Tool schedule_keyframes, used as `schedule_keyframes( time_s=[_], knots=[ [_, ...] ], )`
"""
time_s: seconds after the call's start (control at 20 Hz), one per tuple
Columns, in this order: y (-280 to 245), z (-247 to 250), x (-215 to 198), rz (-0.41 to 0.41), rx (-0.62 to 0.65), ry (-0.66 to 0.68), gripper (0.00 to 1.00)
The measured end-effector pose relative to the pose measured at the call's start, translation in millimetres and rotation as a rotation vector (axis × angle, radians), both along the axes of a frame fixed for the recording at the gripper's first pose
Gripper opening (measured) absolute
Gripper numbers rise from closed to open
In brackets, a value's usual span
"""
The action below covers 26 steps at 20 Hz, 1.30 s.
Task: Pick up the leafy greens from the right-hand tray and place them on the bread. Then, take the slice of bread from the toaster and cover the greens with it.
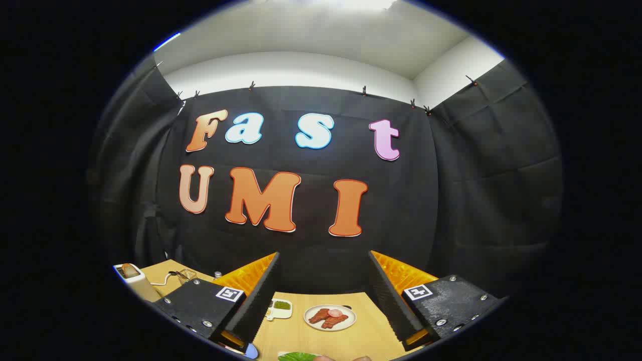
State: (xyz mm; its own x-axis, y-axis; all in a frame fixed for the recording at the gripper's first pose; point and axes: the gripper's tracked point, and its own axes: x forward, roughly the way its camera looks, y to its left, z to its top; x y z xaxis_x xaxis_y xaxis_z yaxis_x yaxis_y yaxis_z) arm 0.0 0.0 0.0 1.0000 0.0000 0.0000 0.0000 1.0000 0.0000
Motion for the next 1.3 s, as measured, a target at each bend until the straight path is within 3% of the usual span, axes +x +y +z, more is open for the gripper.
schedule_keyframes(
  time_s=[0.5,0.7,0.9,1.3],
  knots=[
    [20,11,-2,0.055,0.006,-0.025,1.0],
    [38,13,-3,0.112,0.039,-0.02,1.0],
    [40,14,-1,0.117,-0.032,-0.028,1.0],
    [45,-39,2,0.153,-0.025,0.104,1.0]
  ],
)
